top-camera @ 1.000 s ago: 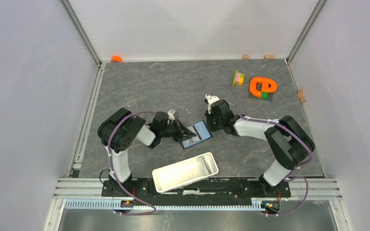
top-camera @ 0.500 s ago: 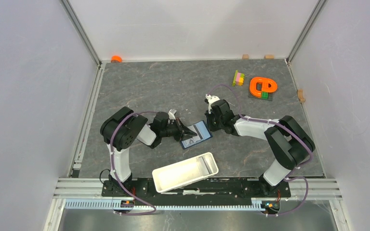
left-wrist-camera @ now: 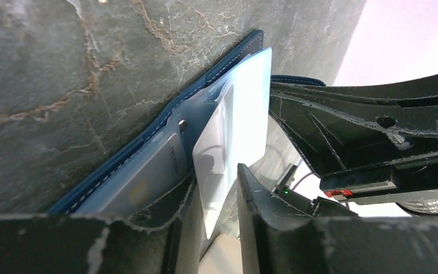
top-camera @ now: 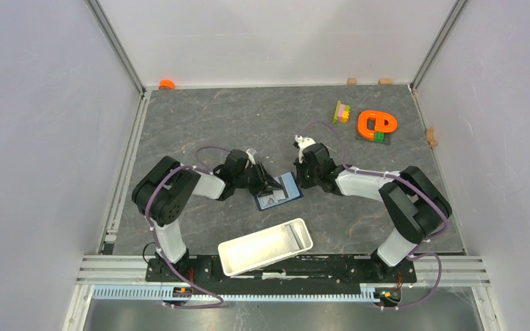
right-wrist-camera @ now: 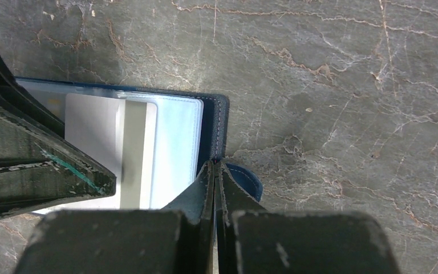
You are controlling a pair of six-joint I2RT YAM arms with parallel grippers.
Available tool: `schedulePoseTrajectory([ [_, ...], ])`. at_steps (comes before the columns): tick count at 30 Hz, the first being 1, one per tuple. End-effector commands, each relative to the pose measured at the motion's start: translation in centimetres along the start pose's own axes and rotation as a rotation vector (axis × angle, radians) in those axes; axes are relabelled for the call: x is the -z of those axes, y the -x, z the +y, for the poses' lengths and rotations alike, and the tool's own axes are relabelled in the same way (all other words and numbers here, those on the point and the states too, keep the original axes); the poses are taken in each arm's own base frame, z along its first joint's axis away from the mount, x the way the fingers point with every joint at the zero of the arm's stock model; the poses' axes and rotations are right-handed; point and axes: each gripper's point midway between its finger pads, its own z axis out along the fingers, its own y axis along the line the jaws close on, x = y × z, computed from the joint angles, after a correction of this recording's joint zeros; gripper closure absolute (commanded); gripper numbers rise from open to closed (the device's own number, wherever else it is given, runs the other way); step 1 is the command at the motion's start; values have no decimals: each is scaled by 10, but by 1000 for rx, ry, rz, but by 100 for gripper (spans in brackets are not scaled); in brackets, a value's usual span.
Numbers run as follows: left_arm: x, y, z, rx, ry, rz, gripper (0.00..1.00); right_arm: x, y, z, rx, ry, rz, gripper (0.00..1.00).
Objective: Put the credit cards into the card holder
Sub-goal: Insert the credit card into the card holder.
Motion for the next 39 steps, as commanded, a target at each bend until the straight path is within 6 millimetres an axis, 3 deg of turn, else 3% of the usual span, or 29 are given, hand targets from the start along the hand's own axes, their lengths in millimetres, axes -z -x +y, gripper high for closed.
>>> schedulePoseTrajectory([
  [1,11,8,16,-102,140,-36,63,1,-34,-15,8,-59,98,100],
  [6,19,9,16,-138,183,-36,55,1,-35,-15,6,-61,99,100],
  [22,39,7,2,-198,204,-38,52,2,-35,-15,8,-57,97,100],
  [39,13,-3,-4,-186,139,10,56,0,-37,-13,3,-49,106,100],
])
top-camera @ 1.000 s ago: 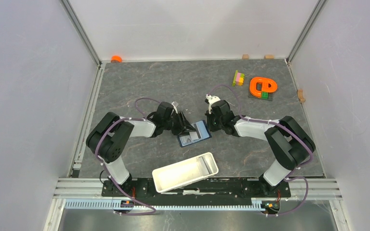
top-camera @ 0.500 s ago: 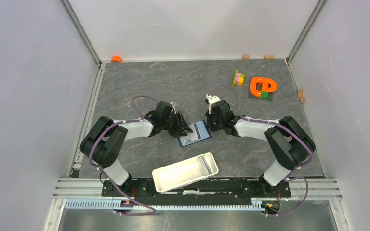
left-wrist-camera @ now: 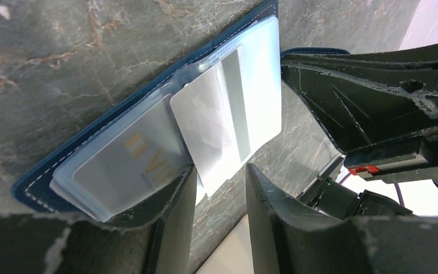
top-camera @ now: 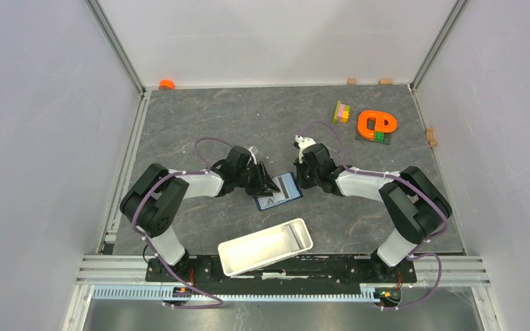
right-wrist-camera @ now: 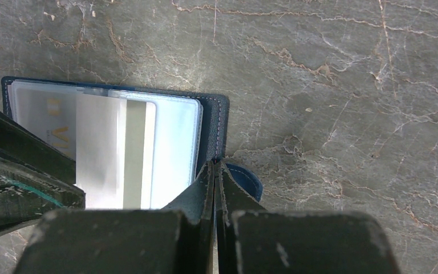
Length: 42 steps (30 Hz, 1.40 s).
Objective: Put the credit cards into the card holder
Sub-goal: Insert the credit card into the card holder.
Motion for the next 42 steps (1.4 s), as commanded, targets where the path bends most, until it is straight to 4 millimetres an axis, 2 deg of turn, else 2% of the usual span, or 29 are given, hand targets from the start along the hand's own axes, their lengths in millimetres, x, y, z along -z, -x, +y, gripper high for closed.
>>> schedulePoseTrajectory([
  [1,-10,7,-10,-24,-26,-10,56,0,-37,-13,4,-47,114,100],
  [19,-25,19,-32,-63,-42,-8,58,-2,-40,-12,2,-43,127,100],
  [20,-26,19,-33,-66,-40,-7,58,-4,-35,-10,3,-36,105,100],
  [27,-33,20,-42,-87,-42,5,58,-3,-34,-10,2,-34,97,100],
  [34,-27,31,-56,-141,-37,-20,52,1,-30,-8,0,-31,87,100],
  [37,-17,35,-60,-176,-30,-40,49,8,-20,-6,-1,-24,60,100],
  [42,13,37,-60,-247,14,-86,40,27,-5,-8,1,-27,30,85],
])
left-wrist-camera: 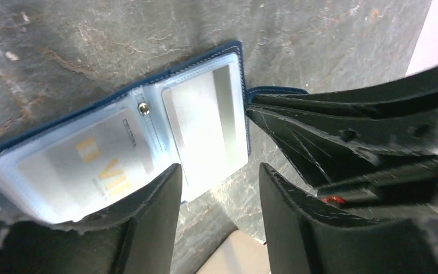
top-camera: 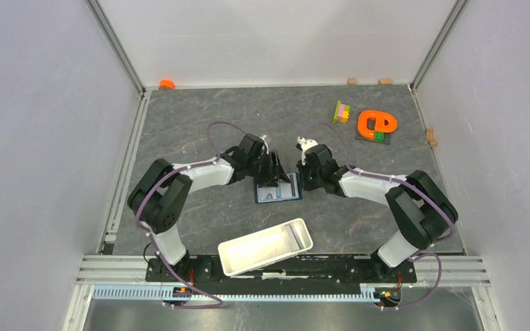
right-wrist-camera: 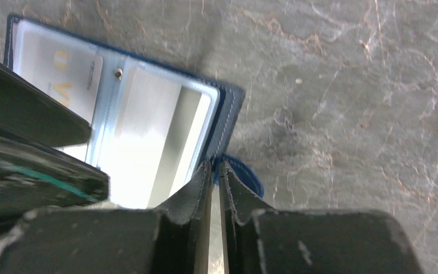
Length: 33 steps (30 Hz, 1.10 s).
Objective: Put the credit cards into the card holder
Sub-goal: Insert the credit card into the card holder.
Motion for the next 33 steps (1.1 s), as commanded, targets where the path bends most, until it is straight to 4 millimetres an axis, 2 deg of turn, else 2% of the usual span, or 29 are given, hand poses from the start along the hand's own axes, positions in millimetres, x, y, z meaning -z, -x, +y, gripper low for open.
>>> schedulePoseTrajectory([
  [1,40,20,-23,-145,-6,-116,38,23,4,-6,6,-10,-5,82],
  [6,57,11,2,-139,58,-142,28,40,15,8,-11,86,-49,64],
  [10,57,2,32,-91,108,-129,29,48,16,29,-42,211,-68,58],
  [14,59,-1,42,-94,136,-140,31,46,9,46,-77,321,-52,58],
  [19,63,0,56,-123,206,-150,33,37,-5,43,-120,323,-16,59],
  [24,57,-4,66,-119,218,-133,38,28,-13,39,-150,322,11,61],
  [33,46,-9,74,-101,217,-107,45,24,-9,43,-169,352,-4,65],
])
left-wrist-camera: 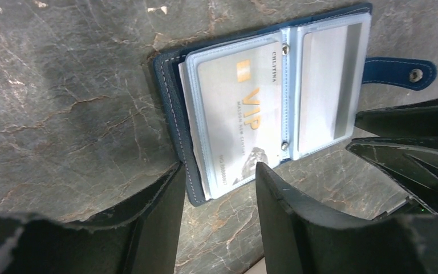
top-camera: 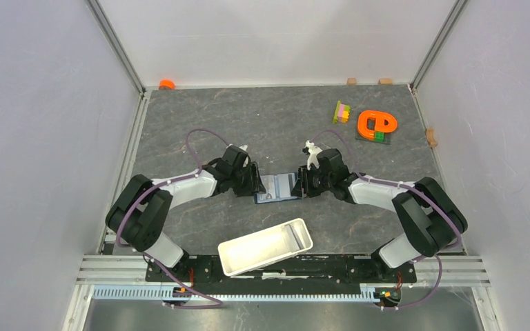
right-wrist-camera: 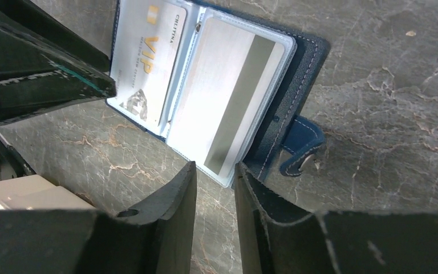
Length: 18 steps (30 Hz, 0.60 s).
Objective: Put the credit cards into the card holder
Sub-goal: Insert the credit card into the card holder.
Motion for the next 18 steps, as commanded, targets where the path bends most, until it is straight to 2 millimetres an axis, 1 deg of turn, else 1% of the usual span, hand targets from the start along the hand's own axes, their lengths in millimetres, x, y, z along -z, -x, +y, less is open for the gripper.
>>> schedulePoseTrajectory([
  [1,-8,1,6,-26,2,-7,46,-4,13,9,1,51,-44,65],
  [6,-13,-1,9,-21,1,2,48,-10,13,9,-3,68,-40,68],
  [9,-15,-3,10,-17,0,8,50,-12,15,14,-2,98,-45,70],
  [18,-16,-3,9,-17,-3,12,52,-2,33,31,22,162,-119,71],
])
